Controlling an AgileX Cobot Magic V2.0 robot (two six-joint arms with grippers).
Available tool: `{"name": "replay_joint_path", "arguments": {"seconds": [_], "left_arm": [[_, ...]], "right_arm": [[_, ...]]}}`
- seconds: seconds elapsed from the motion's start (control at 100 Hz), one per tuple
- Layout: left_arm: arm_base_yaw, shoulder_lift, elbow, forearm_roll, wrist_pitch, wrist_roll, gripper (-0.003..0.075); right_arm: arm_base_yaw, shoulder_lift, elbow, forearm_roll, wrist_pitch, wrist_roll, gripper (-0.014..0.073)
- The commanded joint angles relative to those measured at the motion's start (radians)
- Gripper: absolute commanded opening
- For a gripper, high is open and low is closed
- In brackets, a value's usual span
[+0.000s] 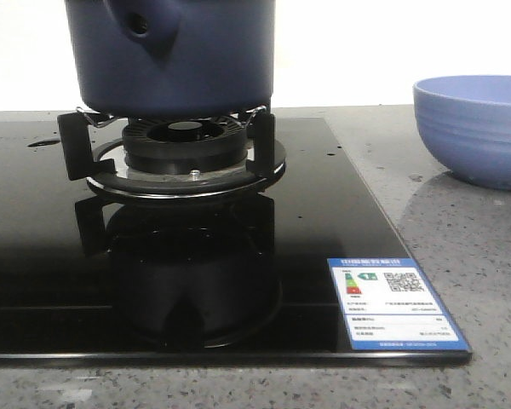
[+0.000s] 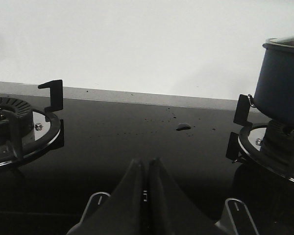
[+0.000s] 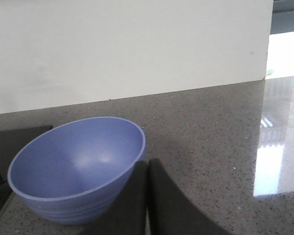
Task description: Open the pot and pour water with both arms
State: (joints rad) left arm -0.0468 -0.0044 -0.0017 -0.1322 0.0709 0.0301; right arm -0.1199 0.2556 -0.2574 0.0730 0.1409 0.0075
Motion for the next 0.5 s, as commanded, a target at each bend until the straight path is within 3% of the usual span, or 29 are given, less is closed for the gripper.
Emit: {"name": "replay_joint_path", "arguments": {"seconds": [0.0, 0.34, 0.4, 0.49], "left_arm": [[-0.004, -0.028, 0.034, -0.009, -0.071, -0.009, -0.0020], [-0.004, -0.028, 0.034, -0.009, -0.071, -0.009, -0.0020], [-0.004, -0.028, 0.034, -0.009, -0.071, -0.009, -0.0020], [-0.004, -0.026, 0.034, -0.009, -0.078, -0.009, -0.0020]], "right_arm": [[0.017, -0.005, 0.023, -0.100, -0.127, 0.057, -0.0062], [0.068, -0.230, 0.292, -0.142, -0.133, 0.057, -0.0062], [0.068, -0.281, 0.290, -0.139, -0.053, 0.059, -0.0062], [0.068, -0.279, 0.292, -0.139, -0.053, 0.059, -0.0062]]}}
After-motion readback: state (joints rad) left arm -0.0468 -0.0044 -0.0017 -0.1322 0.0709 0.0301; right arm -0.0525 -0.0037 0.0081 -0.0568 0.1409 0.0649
